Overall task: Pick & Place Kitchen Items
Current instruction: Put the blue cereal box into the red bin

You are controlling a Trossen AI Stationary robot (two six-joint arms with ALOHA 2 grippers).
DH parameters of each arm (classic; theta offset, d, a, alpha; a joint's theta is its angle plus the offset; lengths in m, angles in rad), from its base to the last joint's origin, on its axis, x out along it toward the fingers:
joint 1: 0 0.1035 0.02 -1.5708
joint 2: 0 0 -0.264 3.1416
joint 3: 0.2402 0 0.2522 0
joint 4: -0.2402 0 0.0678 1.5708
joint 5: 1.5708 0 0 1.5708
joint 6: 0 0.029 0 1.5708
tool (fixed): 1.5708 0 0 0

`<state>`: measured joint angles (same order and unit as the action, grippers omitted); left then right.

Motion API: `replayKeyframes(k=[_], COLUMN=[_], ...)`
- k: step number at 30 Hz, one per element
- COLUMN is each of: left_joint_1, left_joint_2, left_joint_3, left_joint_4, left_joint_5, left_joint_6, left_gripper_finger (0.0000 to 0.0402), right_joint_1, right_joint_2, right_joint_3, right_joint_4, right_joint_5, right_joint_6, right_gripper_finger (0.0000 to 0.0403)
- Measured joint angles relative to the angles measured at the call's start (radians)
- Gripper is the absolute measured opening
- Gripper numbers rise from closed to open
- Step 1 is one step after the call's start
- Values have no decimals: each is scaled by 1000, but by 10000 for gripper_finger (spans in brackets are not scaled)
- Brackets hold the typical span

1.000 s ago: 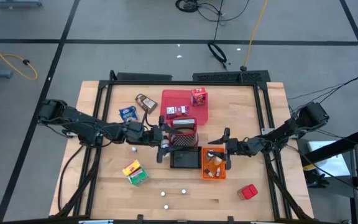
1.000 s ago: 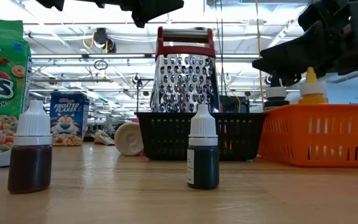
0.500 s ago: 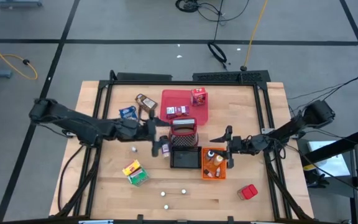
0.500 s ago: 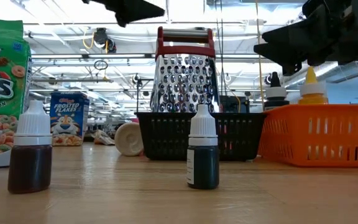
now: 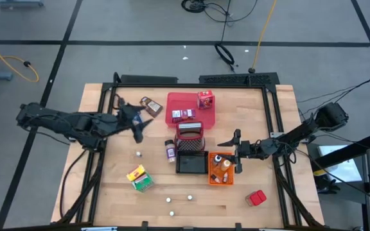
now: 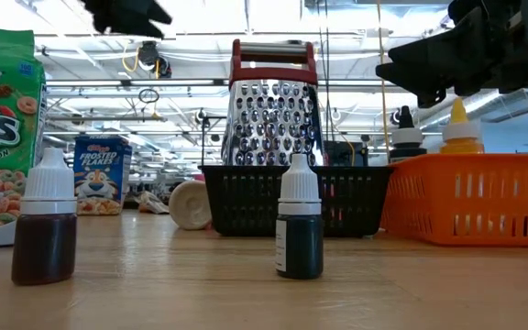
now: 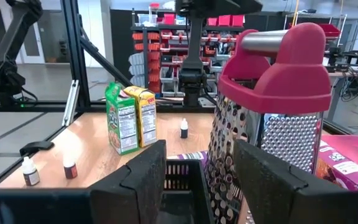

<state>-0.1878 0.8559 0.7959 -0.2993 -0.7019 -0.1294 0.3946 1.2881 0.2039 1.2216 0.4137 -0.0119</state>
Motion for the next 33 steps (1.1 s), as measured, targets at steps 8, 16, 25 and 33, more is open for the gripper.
replayKeyframes(k=[8, 16, 25, 33], left_joint_1=[83, 192, 336, 477], left_joint_2=[-26, -23, -23, 30], left_joint_3=[0, 0, 0, 0], left_joint_4=[-252, -436, -574, -597], left_joint_5=[-86, -9, 126, 284], left_joint_6=[-81, -197, -253, -189], left_gripper_finger=[273, 273, 273, 273], right_joint_1=[0, 0, 0, 0], right_joint_2=[0, 0, 0, 0], right_joint_3=[0, 0, 0, 0], right_joint_4=[0, 1, 1, 1], right_joint_5=[0, -2, -3, -2], right_joint_6=[0, 0, 0, 0], right_gripper_finger=[183, 183, 183, 183])
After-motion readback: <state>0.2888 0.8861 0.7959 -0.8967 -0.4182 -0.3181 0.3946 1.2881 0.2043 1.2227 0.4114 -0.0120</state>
